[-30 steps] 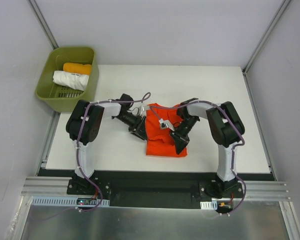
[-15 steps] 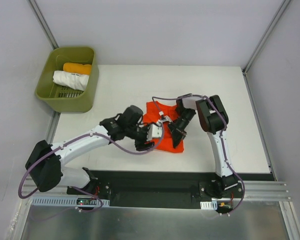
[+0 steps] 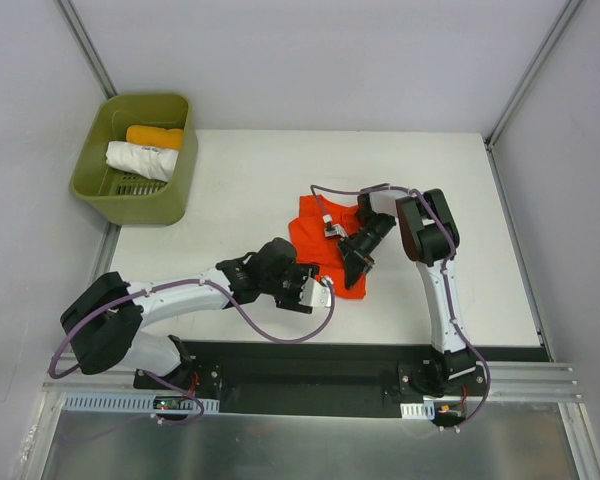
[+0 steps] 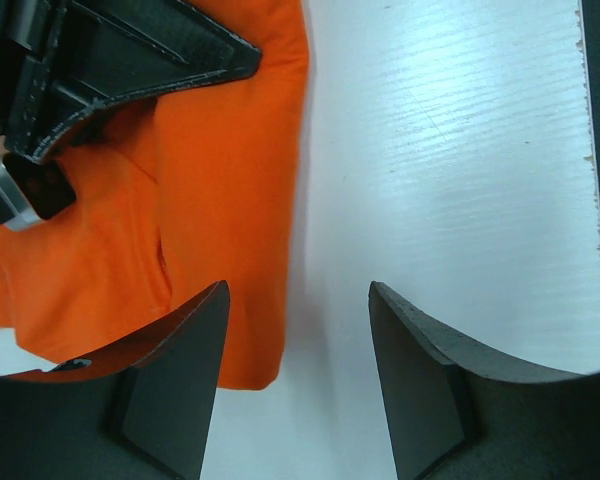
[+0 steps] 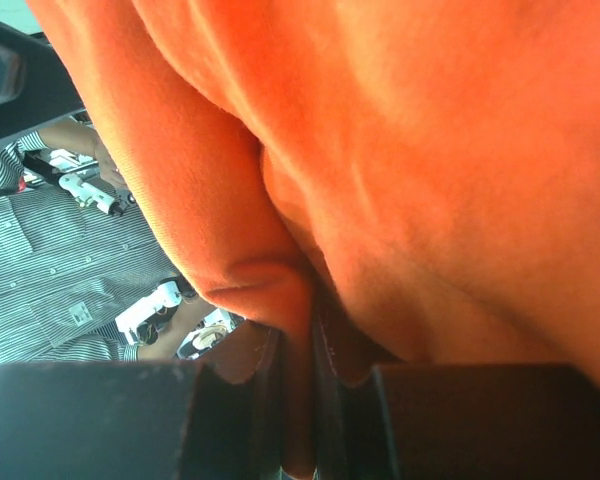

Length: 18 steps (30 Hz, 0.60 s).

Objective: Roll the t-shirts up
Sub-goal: Roll the T-shirt to the center of the board.

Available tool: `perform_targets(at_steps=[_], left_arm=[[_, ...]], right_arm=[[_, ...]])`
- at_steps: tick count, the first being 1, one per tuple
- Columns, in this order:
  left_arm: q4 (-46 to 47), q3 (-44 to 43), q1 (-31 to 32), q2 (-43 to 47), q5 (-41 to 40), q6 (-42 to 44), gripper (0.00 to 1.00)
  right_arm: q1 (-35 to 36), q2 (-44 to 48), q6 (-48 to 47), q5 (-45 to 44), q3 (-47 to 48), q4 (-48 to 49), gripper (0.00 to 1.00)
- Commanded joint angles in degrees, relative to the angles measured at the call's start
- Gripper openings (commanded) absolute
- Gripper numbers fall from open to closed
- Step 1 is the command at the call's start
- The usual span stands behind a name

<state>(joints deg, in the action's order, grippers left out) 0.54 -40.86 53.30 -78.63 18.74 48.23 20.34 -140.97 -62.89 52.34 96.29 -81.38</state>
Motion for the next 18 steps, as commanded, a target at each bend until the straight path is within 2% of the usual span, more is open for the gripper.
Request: perform_targets(at_steps=[1,9,14,17,18], left_arm=[[3.07,-0.01,0.49,0.5,-0.63,3.98,0.58],[6.85,1.57,0.49,-7.32,-3.71,9.86,0.59],[6.41,2.28,0.58,-14.43,-10.12,13.47,0.57],[2.38,1.4,0.49,-16.81,-12.24,14.18,0.47],[0.89,1.92,0.49,-16.82,-11.98,14.52,0.36]], right_arm=[[0.32,-2.38,-0.56,-0.3,1.44,-9.23,0.08],[0.58,-3.52,-1.0,-0.48,2.59,-10.72,0.08],[0.58,-3.53,-1.7,-0.48,2.59,-11.16,0.08],[0.58,-3.44,-1.97,-0.39,2.5,-11.25,0.09],[0.67,-3.18,-2.75,-0.13,2.32,-11.34,0.1]])
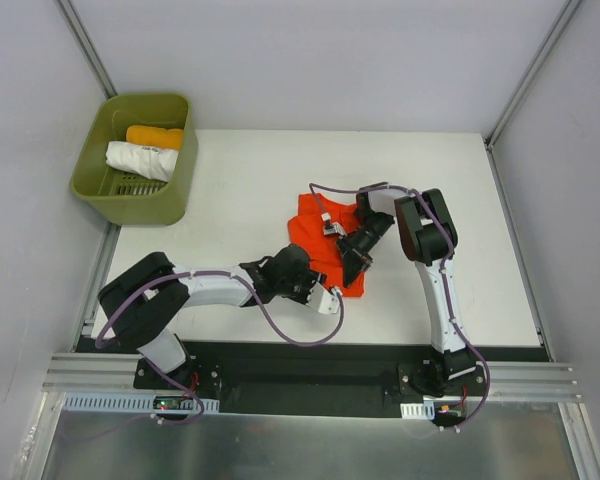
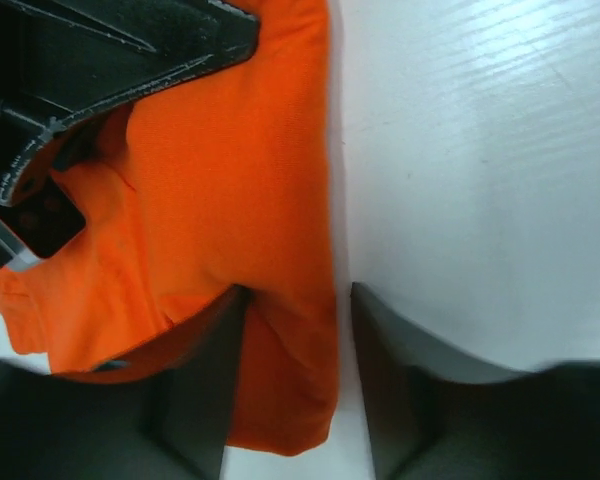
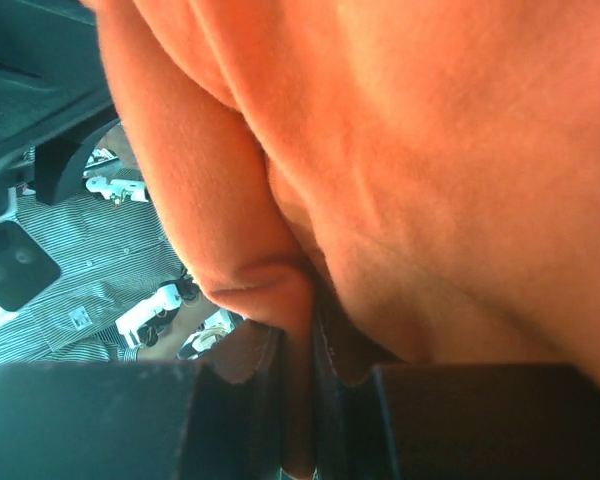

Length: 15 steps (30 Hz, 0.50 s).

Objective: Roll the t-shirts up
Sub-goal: Roll the T-shirt to the center of the board.

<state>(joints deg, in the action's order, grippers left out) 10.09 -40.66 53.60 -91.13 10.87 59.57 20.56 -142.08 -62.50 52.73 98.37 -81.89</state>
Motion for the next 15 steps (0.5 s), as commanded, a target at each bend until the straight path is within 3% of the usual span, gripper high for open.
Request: perform_targets(at_steps=[1,2,3,4,5,10,13,14,15], left_arm=[[-9.72,1.9,0.18,-4.06,-3.24,3.44,0.29],[-12.0,1.91,0.18,-3.36,-1.05,3.45,0.22],[-13.33,1.38,0.36,-3.18,-0.42,2.84,0.17],[-16.73,0.68,0.36,-2.83,0.46,2.05,0.05],[-18.42,-0.37,0.27,-2.47,1.51,0.82,0.0],[-29.76,-9.86,-0.43,-3.17,10.73,-7.18,0.0],[-34.6,-14.96,-1.65,-4.4,17.57,-10.43,0.0],[-36.09,-17.23,-2.36,-5.45,19.34,-11.92,0.0],[-36.71,-18.3,-2.89,-5.98,21.01,-14.02,0.0]], right_arm=[[0.19,-1.71,-3.85,-0.17,-0.19,-10.84,0.14],[0.01,-0.32,-4.9,1.05,-0.63,-10.75,0.28],[-1.3,0.92,-7.61,2.02,-2.29,-10.75,0.36],[-2.35,2.67,-8.51,2.9,-2.74,-10.75,0.57],[-3.58,5.99,-8.6,4.38,-2.74,-10.66,0.95],[-15.36,20.94,-8.17,9.85,2.87,-9.88,0.96],[-18.61,37.79,-4.22,1.87,-4.03,4.32,0.96],[-19.49,42.63,3.19,-4.24,-11.54,17.59,0.96],[-20.28,55.12,8.13,-10.39,-15.71,26.25,0.96]])
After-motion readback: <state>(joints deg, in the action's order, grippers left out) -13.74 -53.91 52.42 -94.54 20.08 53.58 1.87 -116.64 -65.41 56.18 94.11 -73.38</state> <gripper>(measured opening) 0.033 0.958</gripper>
